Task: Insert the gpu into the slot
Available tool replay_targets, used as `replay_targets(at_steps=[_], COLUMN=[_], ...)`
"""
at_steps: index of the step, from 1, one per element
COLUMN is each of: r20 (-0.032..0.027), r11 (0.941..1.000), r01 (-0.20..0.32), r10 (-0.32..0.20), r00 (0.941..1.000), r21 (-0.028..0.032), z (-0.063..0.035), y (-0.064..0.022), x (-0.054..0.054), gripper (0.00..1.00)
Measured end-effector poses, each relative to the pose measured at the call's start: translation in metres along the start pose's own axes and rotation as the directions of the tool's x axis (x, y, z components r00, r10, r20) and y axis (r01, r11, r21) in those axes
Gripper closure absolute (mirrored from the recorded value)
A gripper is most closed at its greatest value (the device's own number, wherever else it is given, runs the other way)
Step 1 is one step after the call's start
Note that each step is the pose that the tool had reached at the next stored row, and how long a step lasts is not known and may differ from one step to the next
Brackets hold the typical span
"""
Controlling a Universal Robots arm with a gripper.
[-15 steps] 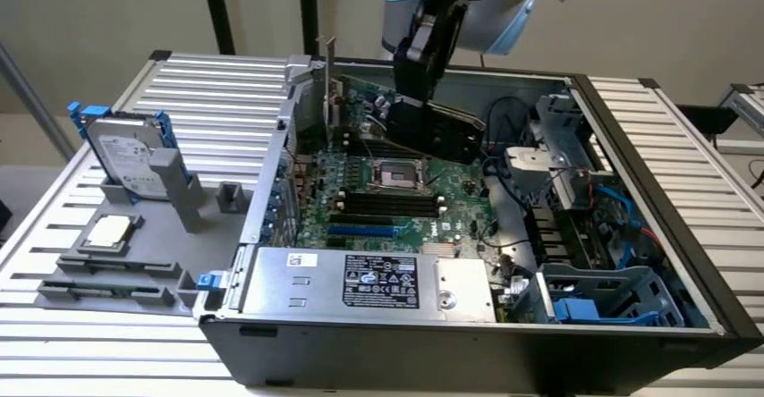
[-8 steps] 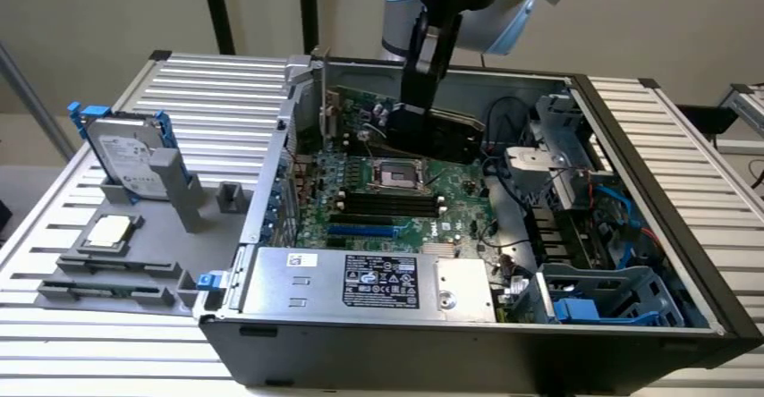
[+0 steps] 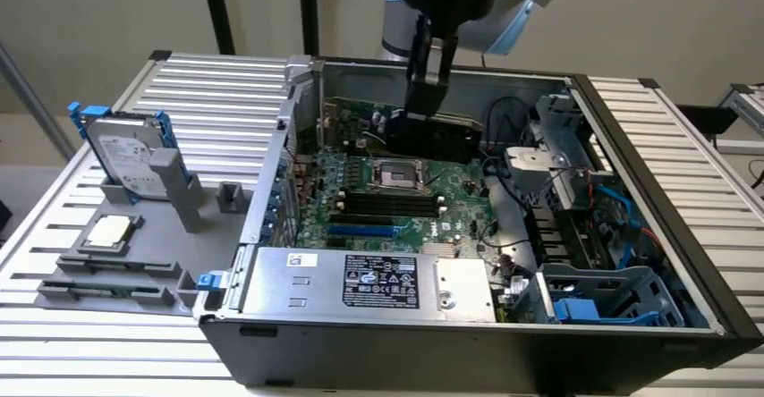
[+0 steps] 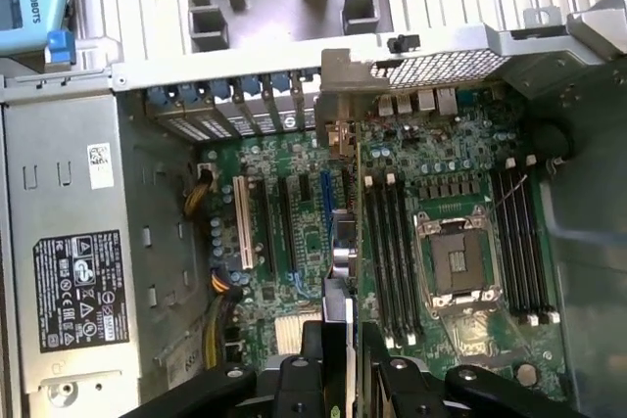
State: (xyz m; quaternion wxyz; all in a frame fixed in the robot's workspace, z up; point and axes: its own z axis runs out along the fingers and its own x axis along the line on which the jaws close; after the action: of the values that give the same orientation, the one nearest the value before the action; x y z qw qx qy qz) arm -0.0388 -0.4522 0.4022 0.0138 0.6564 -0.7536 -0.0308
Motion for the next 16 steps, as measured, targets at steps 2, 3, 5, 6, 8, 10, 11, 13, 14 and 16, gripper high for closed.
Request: replay_targets(at_steps=[2,3,5,6,8,10,11,13,14,16], r20=[0.0026,0.0045,0.0084,0.0102,0.0124,0.0133,0.0136,0.0139,0.0138,0.0135], r11=[0.9997,0.9994,0.9989,0.9986,0.9981,0.9977,0.9975,0.997,0.9965,0.9957], r01=[0.026,0.035,0.046,0.051,0.058,0.063,0.066,0.072,0.078,0.088], r10=[-0.026,-0.035,-0.046,-0.051,-0.058,-0.063,-0.066,-0.073,-0.078,-0.089], r00=[0.9997,0.9994,0.9989,0.9986,0.9983,0.9979,0.9977,0.9973,0.9968,0.996], r21=[0.0021,0.0045,0.0107,0.0141,0.02,0.0239,0.0256,0.0283,0.0286,0.0287], z=[0.0024,0.0039,0.0074,0.0093,0.0134,0.0173,0.0193,0.0232,0.0251,0.0288], y=[0.0004,0.001,0.0029,0.0044,0.009,0.0143,0.0169,0.0211,0.0221,0.0229], x=[0.0,0.0,0.0,0.0,0.0,0.001,0.001,0.001,0.002,0.002], gripper=[0.74,0.74,0.74,0.74,0.74,0.74,0.74,0.74,0.74,0.74])
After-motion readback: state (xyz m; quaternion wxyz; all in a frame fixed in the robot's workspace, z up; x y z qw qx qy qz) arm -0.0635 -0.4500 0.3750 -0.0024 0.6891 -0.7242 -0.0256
